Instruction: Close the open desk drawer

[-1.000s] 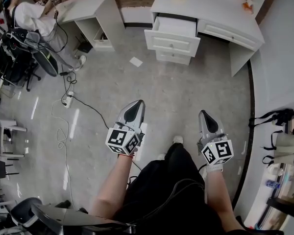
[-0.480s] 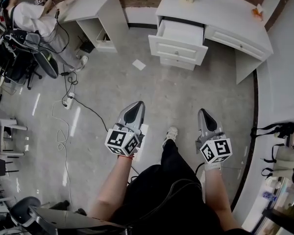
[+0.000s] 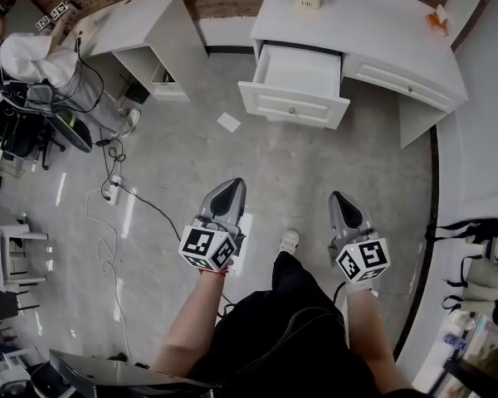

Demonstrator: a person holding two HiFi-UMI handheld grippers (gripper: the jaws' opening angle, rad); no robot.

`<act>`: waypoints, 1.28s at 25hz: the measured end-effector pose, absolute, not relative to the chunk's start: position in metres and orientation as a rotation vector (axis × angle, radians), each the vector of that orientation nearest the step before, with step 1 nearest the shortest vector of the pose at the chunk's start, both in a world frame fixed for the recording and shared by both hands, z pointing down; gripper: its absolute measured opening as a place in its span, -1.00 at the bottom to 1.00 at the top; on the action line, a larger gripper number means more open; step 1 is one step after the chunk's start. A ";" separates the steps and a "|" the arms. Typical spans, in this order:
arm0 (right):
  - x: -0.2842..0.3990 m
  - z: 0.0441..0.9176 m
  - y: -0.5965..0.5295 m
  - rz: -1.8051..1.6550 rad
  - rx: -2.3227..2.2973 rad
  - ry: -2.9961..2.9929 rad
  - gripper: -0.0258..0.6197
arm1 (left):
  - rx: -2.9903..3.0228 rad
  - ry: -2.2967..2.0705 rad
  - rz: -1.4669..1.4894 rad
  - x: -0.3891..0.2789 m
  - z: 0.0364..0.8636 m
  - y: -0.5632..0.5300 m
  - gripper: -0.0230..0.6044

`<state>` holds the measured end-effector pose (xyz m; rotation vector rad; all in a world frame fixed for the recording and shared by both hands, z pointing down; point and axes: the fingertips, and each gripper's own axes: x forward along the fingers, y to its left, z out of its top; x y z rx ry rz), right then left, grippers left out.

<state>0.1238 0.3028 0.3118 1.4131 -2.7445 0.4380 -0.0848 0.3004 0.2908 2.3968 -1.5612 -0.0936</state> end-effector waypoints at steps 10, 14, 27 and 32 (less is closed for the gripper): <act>0.116 0.325 0.219 0.457 1.347 -2.740 -0.92 | 2.368 -1.540 -0.058 -0.078 0.310 0.215 -0.92; 0.114 0.335 0.197 0.475 1.303 -2.734 -0.92 | 2.363 -1.528 -0.059 -0.071 0.317 0.190 -0.92; 0.083 0.369 0.143 0.577 1.298 -2.703 -0.92 | 2.363 -1.417 -0.024 -0.073 0.354 0.128 -0.92; 0.077 0.389 0.113 0.616 1.383 -2.655 -0.92 | 2.378 -1.338 0.022 -0.072 0.378 0.096 -0.92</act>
